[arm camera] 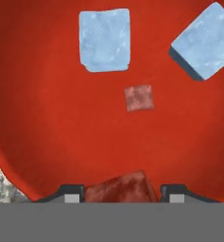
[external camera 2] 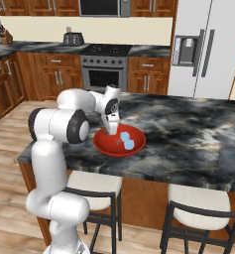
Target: There are four ice cubes in the ice bowl. Place two ice cubes in each glass of water.
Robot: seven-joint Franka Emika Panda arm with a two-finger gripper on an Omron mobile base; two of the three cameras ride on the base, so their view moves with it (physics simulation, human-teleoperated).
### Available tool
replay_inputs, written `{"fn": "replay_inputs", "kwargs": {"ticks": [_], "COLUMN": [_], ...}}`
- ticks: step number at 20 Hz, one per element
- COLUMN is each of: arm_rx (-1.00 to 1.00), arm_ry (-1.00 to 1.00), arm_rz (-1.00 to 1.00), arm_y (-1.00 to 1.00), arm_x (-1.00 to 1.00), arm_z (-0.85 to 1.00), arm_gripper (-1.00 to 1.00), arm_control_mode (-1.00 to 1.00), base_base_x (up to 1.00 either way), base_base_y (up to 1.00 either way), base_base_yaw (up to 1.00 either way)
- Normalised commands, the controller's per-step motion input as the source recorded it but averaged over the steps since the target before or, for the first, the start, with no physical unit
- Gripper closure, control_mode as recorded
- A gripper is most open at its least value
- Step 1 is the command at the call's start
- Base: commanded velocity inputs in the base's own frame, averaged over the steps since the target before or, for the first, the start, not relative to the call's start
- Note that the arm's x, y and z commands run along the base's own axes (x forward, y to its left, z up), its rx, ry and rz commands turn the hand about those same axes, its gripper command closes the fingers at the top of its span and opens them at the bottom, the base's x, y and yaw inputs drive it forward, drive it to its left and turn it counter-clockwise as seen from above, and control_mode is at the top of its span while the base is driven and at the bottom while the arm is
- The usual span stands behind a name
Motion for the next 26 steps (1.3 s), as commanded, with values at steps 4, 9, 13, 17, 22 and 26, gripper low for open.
{"fn": "replay_inputs", "kwargs": {"ticks": [4,9,13,17,22,26], "arm_rx": [0.00,0.00,0.00,0.00,0.00,-0.02], "arm_ry": [0.00,0.01,0.02,0.00,0.00,0.00], "arm_rz": [0.05,0.10,0.13,0.17,0.20,0.19], "arm_y": [0.39,0.36,0.45,0.45,0.35,0.45], "arm_x": [-0.39,-0.21,-0.03,0.00,0.00,0.03], "arm_z": [0.57,0.37,0.14,0.01,0.15,0.02], "arm_gripper": [1.00,1.00,1.00,1.00,1.00,1.00], "arm_control_mode": [-1.00,-1.00,-1.00,-1.00,-1.00,-1.00], "base_base_x": [0.00,0.00,0.00,0.00,0.00,0.00], "base_base_y": [0.00,0.00,0.00,0.00,0.00,0.00], "base_base_yaw": [0.00,0.00,0.00,0.00,0.00,0.00]}}
